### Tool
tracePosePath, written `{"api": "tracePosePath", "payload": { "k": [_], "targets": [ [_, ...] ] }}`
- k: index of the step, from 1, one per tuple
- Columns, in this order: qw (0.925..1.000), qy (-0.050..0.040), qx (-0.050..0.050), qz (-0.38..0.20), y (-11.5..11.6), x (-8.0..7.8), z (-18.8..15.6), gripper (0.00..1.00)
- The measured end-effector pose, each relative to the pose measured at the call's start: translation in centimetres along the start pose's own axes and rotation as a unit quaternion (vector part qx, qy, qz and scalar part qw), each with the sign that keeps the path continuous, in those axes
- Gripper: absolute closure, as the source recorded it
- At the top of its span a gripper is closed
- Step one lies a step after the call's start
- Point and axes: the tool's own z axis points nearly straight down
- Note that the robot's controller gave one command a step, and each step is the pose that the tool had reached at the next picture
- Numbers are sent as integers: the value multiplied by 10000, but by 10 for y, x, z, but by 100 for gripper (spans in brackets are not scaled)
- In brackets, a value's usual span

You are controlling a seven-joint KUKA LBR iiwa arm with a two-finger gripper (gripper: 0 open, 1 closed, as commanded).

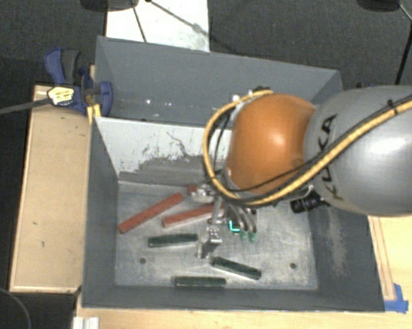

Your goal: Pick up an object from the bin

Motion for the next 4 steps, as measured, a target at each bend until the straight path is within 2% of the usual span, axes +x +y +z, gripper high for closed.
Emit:
{"api": "tracePosePath", "payload": {
  "k": [1, 2, 3, 4],
  "targets": [
    [10000, -38, -5, 19, -1, -2, -4, 0],
    [9987, -51, -8, -508, -7, -25, 117, 100],
    [9988, -51, -9, -497, -7, -25, 117, 100],
    [9965, -89, -7, -835, -1, -41, -76, 100]
  ]
}}
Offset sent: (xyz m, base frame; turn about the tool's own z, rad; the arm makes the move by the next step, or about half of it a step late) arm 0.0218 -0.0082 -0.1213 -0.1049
